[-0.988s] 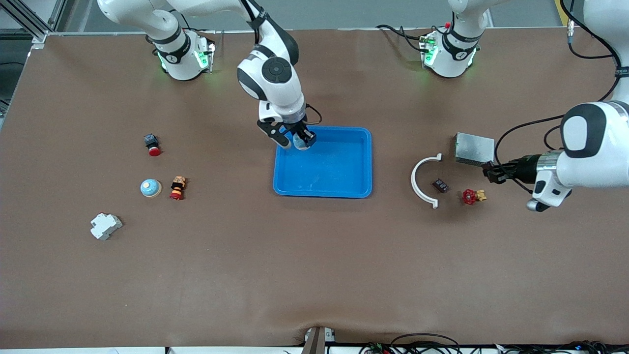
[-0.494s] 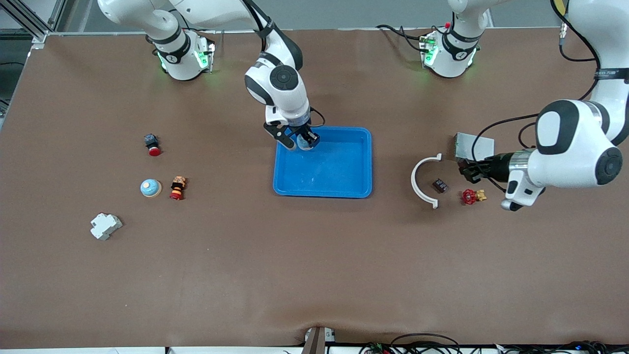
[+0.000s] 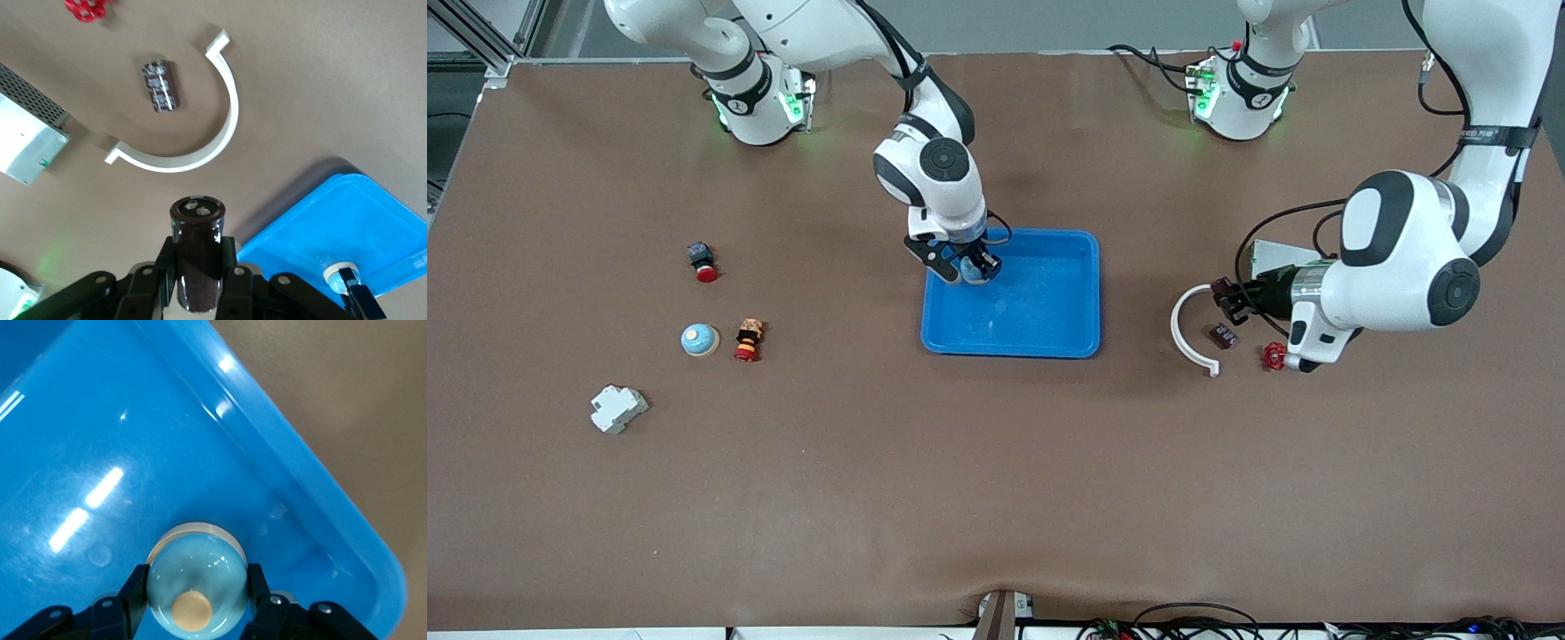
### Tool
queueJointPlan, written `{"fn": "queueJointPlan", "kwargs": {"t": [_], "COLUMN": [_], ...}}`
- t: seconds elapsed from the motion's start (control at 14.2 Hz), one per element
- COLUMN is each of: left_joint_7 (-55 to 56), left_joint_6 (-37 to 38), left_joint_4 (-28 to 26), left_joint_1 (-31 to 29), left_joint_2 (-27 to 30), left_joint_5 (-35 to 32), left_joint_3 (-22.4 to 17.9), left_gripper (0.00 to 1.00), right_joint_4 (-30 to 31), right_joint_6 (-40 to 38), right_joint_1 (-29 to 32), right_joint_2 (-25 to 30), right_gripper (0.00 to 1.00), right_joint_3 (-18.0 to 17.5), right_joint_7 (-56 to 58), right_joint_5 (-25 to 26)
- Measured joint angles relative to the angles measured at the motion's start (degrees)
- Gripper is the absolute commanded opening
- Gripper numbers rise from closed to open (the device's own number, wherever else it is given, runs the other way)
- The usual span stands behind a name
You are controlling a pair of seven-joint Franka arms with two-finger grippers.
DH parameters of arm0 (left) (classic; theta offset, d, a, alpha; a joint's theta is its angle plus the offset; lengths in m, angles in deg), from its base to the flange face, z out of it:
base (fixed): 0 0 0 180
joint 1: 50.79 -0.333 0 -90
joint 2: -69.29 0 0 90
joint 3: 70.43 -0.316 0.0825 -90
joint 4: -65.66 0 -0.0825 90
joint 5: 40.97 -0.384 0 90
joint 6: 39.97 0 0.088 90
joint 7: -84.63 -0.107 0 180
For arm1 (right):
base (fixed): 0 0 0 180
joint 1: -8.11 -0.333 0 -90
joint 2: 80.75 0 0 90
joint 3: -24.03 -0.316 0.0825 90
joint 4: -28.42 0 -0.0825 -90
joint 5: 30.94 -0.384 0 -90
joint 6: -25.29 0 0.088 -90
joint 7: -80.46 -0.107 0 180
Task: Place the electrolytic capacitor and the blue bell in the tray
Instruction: 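Lower the bell into the tray while the left gripper carries the capacitor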
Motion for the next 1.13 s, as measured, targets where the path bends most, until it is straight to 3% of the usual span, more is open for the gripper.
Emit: {"fn": "queueJointPlan", "kwargs": {"t": [0.07, 0.14, 0.21, 0.28, 0.71, 1.13], "left_joint_7": [1.2, 2.2, 2.9, 3.4, 10.4, 18.8], "left_joint_6": [-0.8, -1.8, -2.8, -3.6, -8.1, -15.6], "left_joint_4": [-0.3, -0.5, -0.9, -1.1, -2.1, -2.6], "left_joint_1": [0.0, 0.0, 0.1, 0.5, 4.5, 10.6], "left_joint_2": [0.0, 0.0, 0.0, 0.0, -0.5, -4.7], "left_joint_5": [0.0, 0.0, 0.0, 0.0, 0.0, 0.0], "left_joint_3": [0.7, 1.3, 1.7, 1.8, 1.8, 1.9], "left_gripper": [0.00, 0.00, 0.00, 0.00, 0.00, 0.00], "right_joint_4": [-0.1, -0.1, -0.2, -0.2, -0.9, -3.4], "right_joint_6": [0.3, 0.4, 0.5, 0.6, 1.9, 0.1], "right_joint_1": [-0.9, -1.6, -1.8, -1.8, -1.9, -1.9], "right_joint_2": [-0.1, -0.1, -0.2, -0.2, -2.1, -2.2], "right_gripper": [0.00, 0.06, 0.84, 1.00, 1.00, 1.00], "right_joint_3": [0.9, 1.5, 1.7, 1.8, 2.3, 2.4], "right_joint_7": [-0.1, -0.2, -0.3, -0.5, -0.6, -0.6], "right_joint_5": [0.0, 0.0, 0.0, 0.0, 0.0, 0.0]}}
